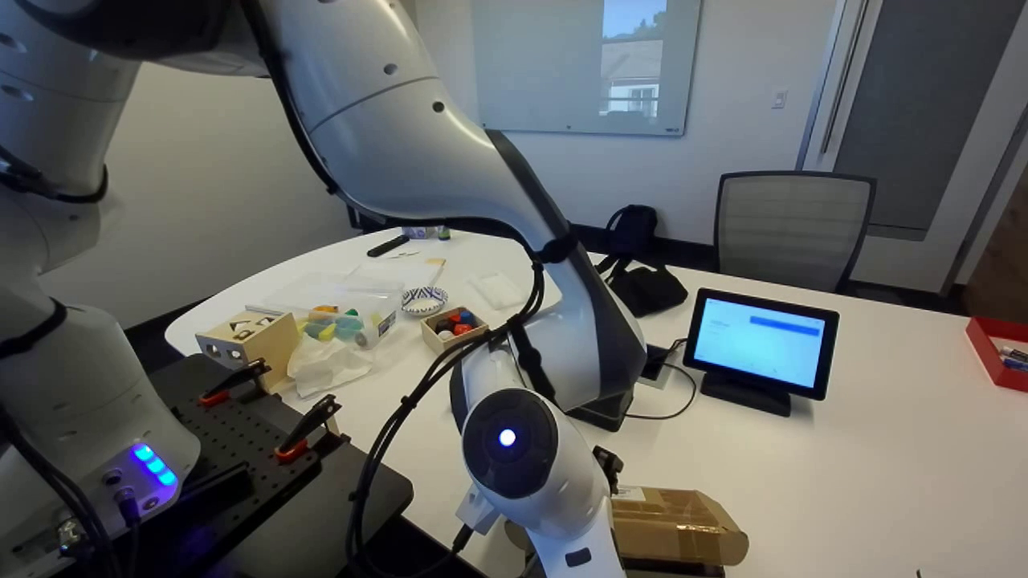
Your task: Press the center button of the black object next to the book, open the cardboard box, remove the cable and put it on the table
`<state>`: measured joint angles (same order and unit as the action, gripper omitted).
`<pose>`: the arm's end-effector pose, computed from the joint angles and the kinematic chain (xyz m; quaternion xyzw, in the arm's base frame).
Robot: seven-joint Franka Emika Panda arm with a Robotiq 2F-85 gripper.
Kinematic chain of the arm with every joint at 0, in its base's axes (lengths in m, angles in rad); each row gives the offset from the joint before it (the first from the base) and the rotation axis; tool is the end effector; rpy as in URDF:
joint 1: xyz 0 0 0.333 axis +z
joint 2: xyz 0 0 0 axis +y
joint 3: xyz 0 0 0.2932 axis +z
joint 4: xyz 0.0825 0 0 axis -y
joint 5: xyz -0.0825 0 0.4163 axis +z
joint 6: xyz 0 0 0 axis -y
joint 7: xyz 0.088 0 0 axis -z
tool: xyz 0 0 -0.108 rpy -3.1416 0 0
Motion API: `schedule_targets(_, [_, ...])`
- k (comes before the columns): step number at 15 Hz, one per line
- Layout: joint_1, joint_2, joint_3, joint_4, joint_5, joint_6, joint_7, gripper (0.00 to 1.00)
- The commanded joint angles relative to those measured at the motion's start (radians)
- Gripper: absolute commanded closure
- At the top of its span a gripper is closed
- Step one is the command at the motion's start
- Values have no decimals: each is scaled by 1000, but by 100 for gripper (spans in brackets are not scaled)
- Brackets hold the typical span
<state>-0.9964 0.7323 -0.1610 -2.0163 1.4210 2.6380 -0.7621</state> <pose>0.1897 -0.5205 0.0257 -0.6554 0.7149 -0.1919 0.1501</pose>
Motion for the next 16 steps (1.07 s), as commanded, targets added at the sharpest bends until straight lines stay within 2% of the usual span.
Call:
schedule_targets(1, [48,29,-32,12,35,3,-8,0])
schedule_targets(8, [98,68,-43,21,69,-16,-2,0])
schedule_targets(16, [100,32,-48,21,102,-125,-16,0])
